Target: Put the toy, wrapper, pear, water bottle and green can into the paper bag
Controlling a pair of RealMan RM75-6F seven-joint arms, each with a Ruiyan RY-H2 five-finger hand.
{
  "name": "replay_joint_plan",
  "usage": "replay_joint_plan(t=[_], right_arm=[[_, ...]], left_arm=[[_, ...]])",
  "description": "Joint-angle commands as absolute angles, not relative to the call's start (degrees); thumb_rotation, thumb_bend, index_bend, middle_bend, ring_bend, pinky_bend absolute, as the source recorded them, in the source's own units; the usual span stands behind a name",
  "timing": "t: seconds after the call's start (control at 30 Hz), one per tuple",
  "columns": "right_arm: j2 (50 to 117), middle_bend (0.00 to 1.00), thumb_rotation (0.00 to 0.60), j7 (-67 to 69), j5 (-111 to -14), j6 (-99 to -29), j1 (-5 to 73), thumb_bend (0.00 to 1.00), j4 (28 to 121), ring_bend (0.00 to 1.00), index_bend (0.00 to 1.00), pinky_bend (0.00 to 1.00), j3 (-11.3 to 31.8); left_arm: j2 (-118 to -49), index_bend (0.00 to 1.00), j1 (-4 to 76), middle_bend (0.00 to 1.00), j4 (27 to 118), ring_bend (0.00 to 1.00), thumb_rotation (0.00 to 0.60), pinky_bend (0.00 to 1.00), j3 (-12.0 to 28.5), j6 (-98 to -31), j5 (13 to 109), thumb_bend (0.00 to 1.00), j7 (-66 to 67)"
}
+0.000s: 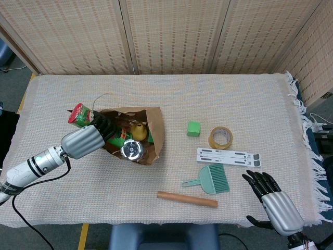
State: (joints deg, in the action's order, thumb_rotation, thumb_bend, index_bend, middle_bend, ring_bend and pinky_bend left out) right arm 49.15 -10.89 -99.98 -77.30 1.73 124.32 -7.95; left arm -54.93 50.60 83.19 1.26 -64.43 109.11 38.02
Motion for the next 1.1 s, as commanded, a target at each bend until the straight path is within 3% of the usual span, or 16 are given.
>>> replay_joint_plan(t=[0.03,0.33,0.77,0.87,0.93,1.1], right_arm=[[49.1,0.0,0.6,-10.7,-99.9,-77.3,1.8,0.06,124.3,0.0,0.0,0.0,-7.8],[49.0,0.0,0.6,-10.5,-98.9,-77.1,2.0,0.06,124.2,0.0,0.0,0.0,-7.5],[49.0,0.0,0.6,-10.5,-96.2,-76.2,2.8,0.06,124.2,0.0,0.0,0.0,-6.5],[49.0,0.0,0.6,-10.4,-95.6,-76.2,2.9,0.06,124.2,0.0,0.0,0.0,-6.2],[48.9,0.0,0.6,-10.2,-95.2,-76.3,2.9,0.06,124.2,0.0,0.0,0.0,-6.0],[48.8,0.0,0.6,-10.0,-94.3,-76.0,3.1,0.06,124.1,0.0,0.0,0.0,-5.9]], left_arm=[[-55.9,0.53,51.0,0.56,83.8,0.53,0.6,0.71,2.0,-62.9,108.7,0.59,39.0],[-61.2,0.45,52.9,0.45,82.1,0.45,0.6,0.64,6.1,-60.0,105.3,0.58,41.9],[-68.0,0.4,55.4,0.41,77.5,0.41,0.6,0.59,10.2,-57.4,99.8,0.57,46.5],[-69.6,0.3,55.7,0.3,76.8,0.3,0.6,0.47,11.0,-56.5,97.9,0.54,48.8],[-70.6,0.19,55.6,0.19,76.8,0.18,0.6,0.37,11.5,-56.3,96.3,0.49,50.6],[-72.6,0.01,55.9,0.02,76.4,0.05,0.6,0.27,12.9,-56.8,93.8,0.46,52.7]])
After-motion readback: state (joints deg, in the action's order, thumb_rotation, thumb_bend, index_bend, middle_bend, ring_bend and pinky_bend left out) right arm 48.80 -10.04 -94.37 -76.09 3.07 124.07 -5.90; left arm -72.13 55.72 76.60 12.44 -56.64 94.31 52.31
